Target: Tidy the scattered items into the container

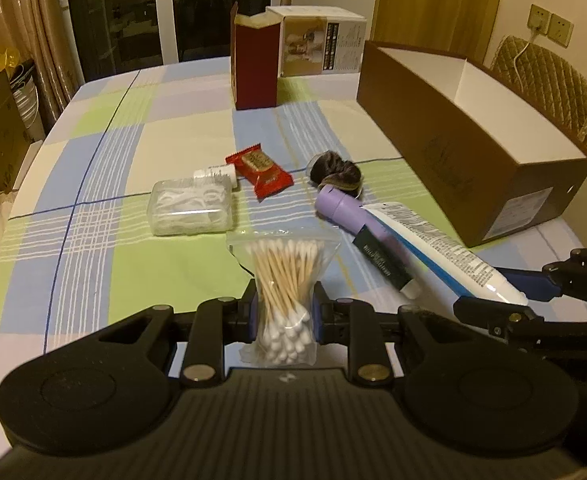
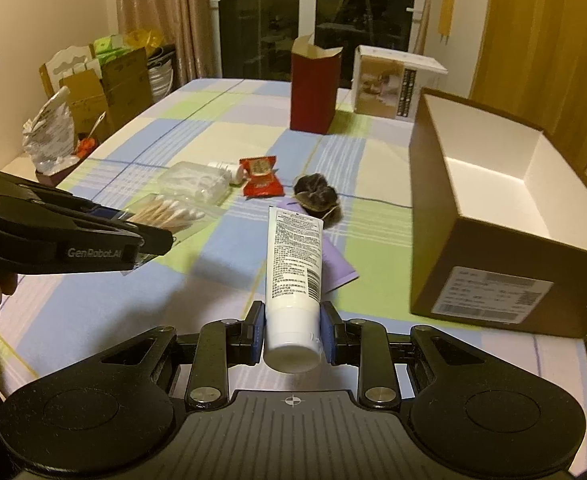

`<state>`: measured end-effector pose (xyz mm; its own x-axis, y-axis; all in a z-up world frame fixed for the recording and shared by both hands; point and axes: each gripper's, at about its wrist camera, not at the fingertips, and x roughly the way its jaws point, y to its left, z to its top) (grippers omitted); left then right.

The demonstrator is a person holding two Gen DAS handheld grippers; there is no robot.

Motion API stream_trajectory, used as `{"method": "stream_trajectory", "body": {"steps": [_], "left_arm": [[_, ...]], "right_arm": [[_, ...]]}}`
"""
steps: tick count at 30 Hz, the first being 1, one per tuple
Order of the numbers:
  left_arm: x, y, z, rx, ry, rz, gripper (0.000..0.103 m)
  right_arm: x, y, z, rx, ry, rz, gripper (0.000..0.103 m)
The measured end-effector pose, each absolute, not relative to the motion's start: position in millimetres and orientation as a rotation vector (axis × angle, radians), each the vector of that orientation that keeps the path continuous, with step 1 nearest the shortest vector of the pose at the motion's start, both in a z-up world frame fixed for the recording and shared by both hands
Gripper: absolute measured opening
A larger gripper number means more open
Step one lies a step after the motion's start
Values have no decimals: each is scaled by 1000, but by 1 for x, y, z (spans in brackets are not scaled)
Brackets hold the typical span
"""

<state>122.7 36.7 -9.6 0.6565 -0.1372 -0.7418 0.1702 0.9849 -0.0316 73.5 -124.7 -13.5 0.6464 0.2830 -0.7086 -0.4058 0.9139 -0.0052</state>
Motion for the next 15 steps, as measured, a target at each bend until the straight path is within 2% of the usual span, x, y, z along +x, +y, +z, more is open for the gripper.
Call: {"method": "stream_trajectory", "body": {"steps": [15], "left_arm": [[104, 13, 42, 54, 764, -210, 20]], "right_arm": [[60, -156, 35, -123, 685, 319, 31]]}}
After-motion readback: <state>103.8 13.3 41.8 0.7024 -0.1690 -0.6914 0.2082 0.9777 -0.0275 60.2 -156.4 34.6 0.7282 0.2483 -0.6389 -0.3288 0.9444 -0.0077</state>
